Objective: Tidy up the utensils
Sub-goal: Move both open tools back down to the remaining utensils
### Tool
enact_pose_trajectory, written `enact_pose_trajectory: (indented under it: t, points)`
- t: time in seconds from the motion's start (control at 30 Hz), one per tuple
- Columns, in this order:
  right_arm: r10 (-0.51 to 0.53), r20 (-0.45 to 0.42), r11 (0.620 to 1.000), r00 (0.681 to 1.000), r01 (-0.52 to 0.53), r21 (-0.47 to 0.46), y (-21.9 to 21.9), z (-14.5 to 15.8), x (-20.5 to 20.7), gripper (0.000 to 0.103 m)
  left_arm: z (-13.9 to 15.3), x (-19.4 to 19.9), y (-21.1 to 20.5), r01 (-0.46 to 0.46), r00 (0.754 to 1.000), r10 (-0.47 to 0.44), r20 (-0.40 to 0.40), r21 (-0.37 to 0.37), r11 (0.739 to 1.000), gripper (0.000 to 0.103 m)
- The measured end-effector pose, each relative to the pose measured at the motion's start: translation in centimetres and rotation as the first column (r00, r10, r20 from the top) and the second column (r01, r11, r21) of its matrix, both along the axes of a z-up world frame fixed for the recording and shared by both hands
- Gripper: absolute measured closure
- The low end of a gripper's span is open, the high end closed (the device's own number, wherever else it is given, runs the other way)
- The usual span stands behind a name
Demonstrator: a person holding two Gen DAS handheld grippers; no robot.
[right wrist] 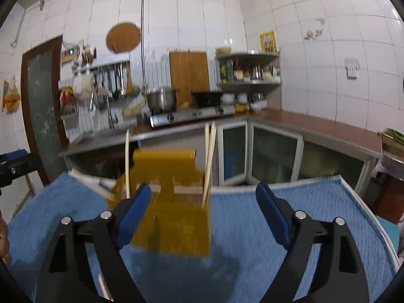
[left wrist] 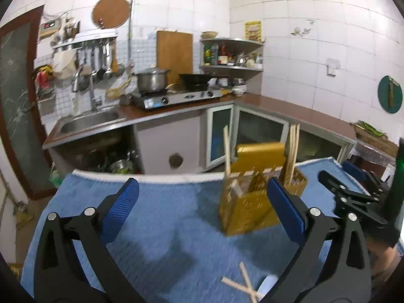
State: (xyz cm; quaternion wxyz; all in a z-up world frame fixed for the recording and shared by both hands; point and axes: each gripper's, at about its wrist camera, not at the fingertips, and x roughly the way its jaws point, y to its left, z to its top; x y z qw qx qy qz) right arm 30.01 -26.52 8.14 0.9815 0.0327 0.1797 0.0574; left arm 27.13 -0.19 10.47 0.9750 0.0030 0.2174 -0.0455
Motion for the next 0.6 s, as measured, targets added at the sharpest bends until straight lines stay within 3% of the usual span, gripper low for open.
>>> enact_pose_trajectory:
  t: [0.2, 0.33, 0.6]
  points:
    - [-0.006, -0.137, 0.999, 0.991, 0.001, -0.035, 1.3, -3.2, -3.4, 0.018, -3.3, -2.5, 2.0, -0.048, 0.997, 0.046, -0.067, -0.026, 0.999, 0.005]
    - [-0.010, -0.206, 0.995, 0.979, -0.010, -0.095, 2.9, -5.2, -5.4, 0.018, -5.9, -3.8, 2.3, -0.110, 0.984, 0.116, -0.136, 0.051, 0.993, 0.005]
    - [-0.012, -0.307, 0.998, 0.952, -0.009, -0.067, 3.7, -8.5, -7.3, 0.018, -10.8, -4.0, 3.3, -0.084, 0.950, 0.080, -0.301, -0.003, 0.996, 0.005]
